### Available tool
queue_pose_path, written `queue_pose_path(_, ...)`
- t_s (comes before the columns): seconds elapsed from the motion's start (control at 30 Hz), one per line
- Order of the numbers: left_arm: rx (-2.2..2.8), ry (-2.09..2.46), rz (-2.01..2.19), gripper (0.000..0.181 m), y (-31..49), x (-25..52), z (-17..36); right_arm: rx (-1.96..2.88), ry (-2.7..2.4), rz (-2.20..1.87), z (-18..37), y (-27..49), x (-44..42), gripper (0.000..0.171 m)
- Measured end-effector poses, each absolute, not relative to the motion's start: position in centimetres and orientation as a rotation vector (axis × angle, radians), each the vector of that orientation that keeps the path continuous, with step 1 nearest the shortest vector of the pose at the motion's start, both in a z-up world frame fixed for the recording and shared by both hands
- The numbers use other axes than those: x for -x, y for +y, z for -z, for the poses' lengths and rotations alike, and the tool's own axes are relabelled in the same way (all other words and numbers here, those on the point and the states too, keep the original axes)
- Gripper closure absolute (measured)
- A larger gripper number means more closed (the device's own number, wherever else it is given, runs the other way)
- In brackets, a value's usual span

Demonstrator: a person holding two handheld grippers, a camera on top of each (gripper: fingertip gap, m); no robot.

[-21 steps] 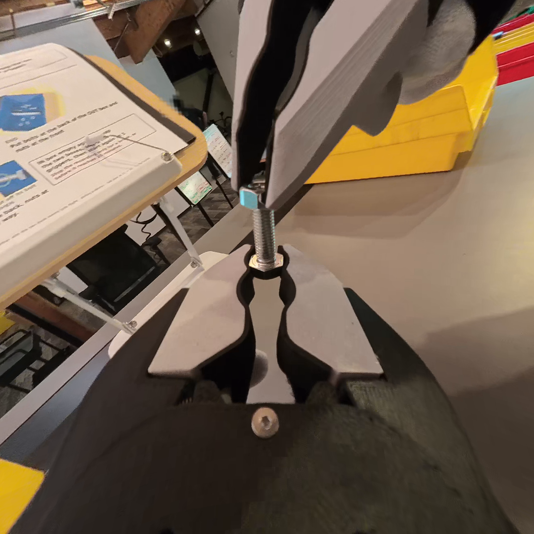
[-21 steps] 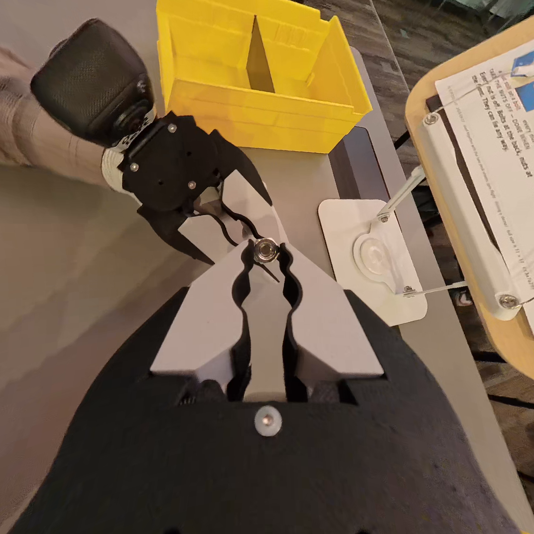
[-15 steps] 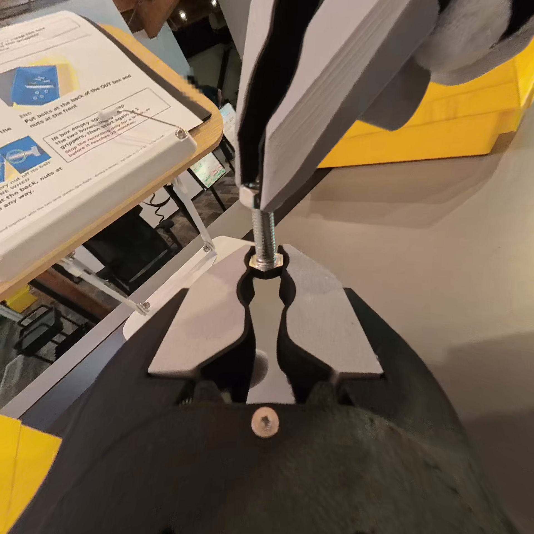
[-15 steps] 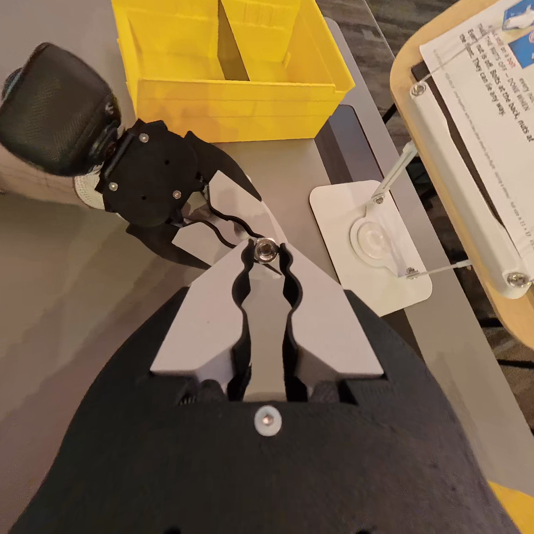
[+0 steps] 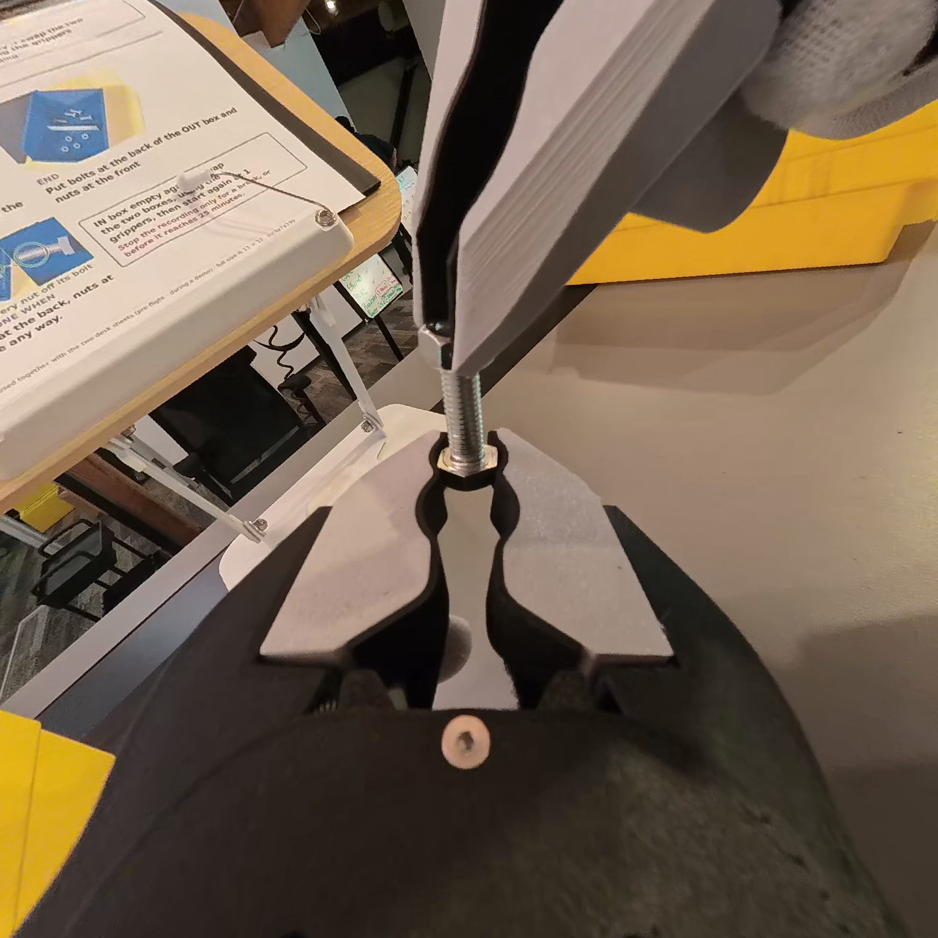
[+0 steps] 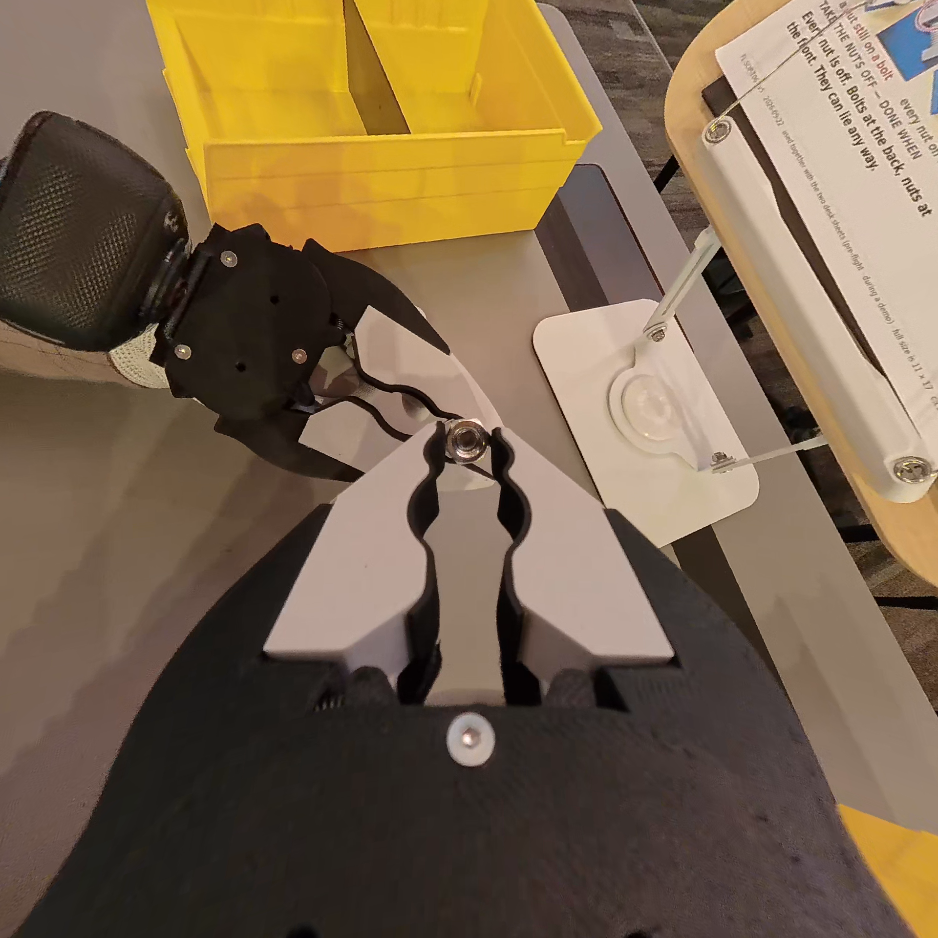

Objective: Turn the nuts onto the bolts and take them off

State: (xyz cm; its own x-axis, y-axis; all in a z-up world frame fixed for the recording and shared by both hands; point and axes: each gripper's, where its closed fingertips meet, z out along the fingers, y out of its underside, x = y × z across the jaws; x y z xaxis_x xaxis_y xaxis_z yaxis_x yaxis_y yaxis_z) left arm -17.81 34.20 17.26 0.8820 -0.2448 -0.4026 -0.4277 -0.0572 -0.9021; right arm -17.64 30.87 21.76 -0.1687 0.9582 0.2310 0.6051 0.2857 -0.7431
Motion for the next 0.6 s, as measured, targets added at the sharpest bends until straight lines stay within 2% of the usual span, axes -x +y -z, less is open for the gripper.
queue_pose_path(0.6, 1.636, 0.532, -0.144, 0.168, 34.12, 17.55, -17.51, 1.372, -1.879, -0.650, -22.02, 30.69, 17.57, 0.155)
